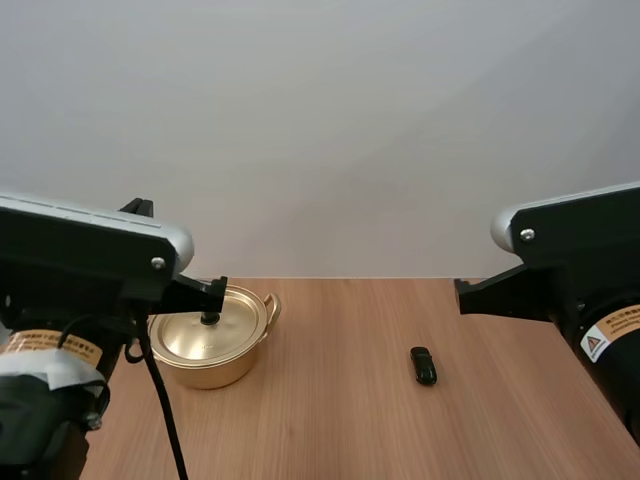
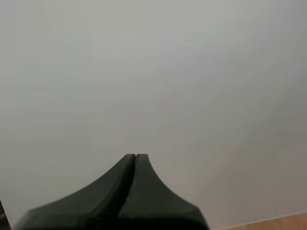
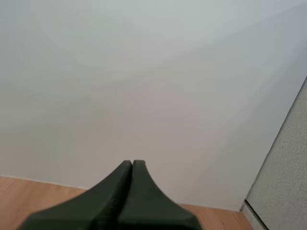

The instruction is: Open the pot, put the car inside, and close it

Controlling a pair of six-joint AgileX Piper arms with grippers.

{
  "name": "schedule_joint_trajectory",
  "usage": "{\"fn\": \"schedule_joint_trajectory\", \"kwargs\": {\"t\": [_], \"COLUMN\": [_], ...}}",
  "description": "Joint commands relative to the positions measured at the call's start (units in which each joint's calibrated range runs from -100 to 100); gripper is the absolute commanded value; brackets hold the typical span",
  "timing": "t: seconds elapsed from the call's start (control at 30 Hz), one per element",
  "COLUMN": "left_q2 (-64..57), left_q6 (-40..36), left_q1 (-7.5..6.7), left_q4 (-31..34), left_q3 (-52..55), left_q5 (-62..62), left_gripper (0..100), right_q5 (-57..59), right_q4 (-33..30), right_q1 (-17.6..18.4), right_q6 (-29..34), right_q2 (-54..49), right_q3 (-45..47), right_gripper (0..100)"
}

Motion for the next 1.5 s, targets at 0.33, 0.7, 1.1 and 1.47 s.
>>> {"fn": "schedule_joint_trajectory", "kwargs": {"t": [0.33, 0.7, 1.1, 1.47], "left_q2": [20.5, 47.0, 55.4, 64.6], "left_q6": [14.9, 18.1, 18.1, 17.0], "left_q1": [2.27, 3.12, 3.12, 3.12], "left_q4": [-12.7, -18.5, -14.9, -14.9], "left_q3": [-10.5, -20.2, -24.5, -25.7], "left_q5": [31.6, 46.7, 38.8, 41.8], "left_gripper": [0, 0, 0, 70], "right_q5": [19.0, 19.0, 19.2, 19.2], "right_q4": [19.3, 20.2, 20.2, 20.2], "right_q1": [-0.9, -1.0, -1.0, -1.0], "right_q6": [-18.8, -18.7, -18.6, -18.6], "right_q2": [0.0, 0.0, 0.0, 0.0], "right_q3": [-0.1, -0.1, 0.3, 0.3], "right_gripper": [0, 0, 0, 0]}}
